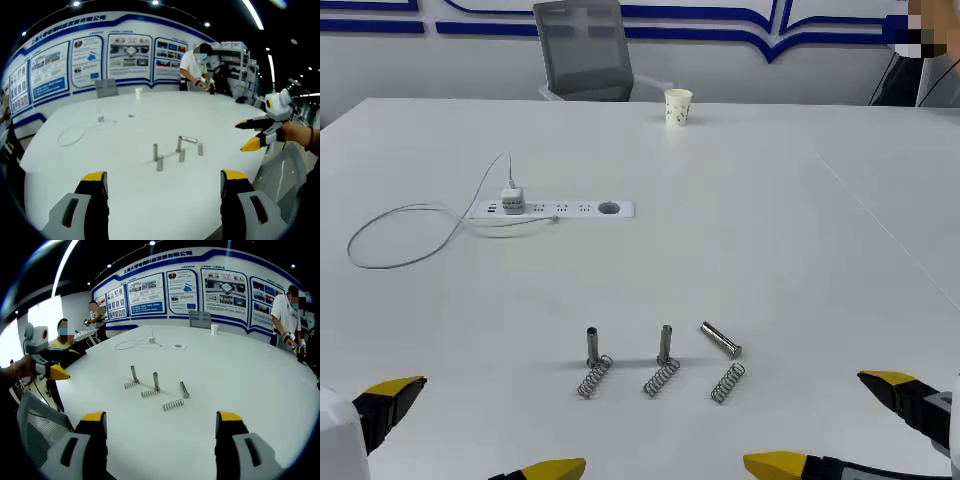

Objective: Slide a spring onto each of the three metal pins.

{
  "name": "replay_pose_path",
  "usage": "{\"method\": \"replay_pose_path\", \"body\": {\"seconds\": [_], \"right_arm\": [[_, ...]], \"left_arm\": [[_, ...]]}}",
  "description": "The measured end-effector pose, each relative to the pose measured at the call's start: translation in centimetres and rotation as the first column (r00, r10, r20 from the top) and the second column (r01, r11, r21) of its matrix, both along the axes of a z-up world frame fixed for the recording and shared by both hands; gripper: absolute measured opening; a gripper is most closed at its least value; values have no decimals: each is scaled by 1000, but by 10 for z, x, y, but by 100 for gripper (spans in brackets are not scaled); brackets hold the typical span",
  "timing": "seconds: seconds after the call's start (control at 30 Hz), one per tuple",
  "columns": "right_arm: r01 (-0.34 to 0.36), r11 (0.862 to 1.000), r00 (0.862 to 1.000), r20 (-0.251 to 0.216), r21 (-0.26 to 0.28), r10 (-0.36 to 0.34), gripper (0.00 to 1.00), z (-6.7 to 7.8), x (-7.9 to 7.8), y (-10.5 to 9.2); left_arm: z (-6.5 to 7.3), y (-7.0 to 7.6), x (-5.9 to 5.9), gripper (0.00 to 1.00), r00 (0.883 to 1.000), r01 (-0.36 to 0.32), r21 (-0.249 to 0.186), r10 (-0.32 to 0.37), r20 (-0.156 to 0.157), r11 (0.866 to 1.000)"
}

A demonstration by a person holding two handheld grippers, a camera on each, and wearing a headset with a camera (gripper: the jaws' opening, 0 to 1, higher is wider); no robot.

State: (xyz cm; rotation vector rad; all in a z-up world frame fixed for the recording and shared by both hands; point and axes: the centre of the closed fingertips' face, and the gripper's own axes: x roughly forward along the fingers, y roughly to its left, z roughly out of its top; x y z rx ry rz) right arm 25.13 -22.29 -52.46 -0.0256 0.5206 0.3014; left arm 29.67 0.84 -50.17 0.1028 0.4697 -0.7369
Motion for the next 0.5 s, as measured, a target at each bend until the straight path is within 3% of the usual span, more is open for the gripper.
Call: {"method": "replay_pose_path", "body": {"seconds": [0.5], "right_arm": [[-10, 1000, 1000, 20, -6, 10, 90, 5, 1, 0]], "left_arm": [[2, 0, -1, 94, 1000, 4, 5, -4, 4, 1000]]}}
